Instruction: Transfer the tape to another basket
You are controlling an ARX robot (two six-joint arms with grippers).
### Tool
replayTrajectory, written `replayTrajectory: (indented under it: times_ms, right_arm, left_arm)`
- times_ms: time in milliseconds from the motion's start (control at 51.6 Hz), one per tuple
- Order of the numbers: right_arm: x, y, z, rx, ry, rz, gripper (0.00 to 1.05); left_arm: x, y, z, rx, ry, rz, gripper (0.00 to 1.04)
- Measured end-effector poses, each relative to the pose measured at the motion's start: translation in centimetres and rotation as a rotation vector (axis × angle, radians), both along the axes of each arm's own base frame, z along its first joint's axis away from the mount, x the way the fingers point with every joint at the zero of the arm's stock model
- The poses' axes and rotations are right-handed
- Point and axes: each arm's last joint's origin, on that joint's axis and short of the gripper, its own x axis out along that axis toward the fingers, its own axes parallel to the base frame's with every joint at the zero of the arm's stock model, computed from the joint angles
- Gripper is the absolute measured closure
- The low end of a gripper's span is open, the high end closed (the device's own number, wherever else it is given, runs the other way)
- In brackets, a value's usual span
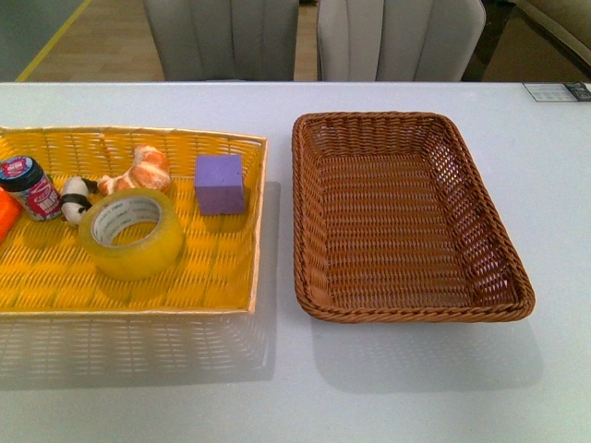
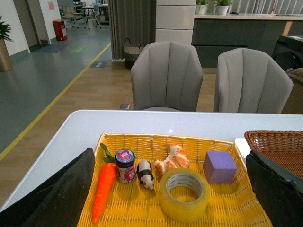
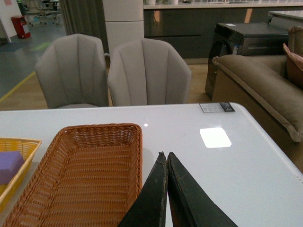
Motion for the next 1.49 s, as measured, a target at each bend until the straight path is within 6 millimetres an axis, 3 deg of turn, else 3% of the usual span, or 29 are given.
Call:
replayTrajectory:
  times_ms: [949,1143,1278,1453,1492]
  right_arm:
    - [-2.2,0.0,-0.3,0.0,0.004,0.002,1.03]
    - [-2.2,0.0,-0.3,0.0,0.005,0.002,0.68]
    - [-2.2,0.0,-0.3,0.0,0.005,0.002,0.35]
    - [-2.2,0.0,-0.3,0.0,0.005,0.002,0.08]
    - [-2.2,0.0,-0.3,0.0,0.005,0.001,0.08]
  left_arm:
    - [0.0,0.0,0.0,0.0,0.0,0.0,0.09]
    - [0.0,0.0,0.0,0.0,0.0,0.0,0.09]
    - [0.0,0.0,0.0,0.0,0.0,0.0,0.09]
    - [0.0,0.0,0.0,0.0,0.0,0.0,0.09]
    - [0.0,0.0,0.0,-0.046,0.124,0.002,0.09]
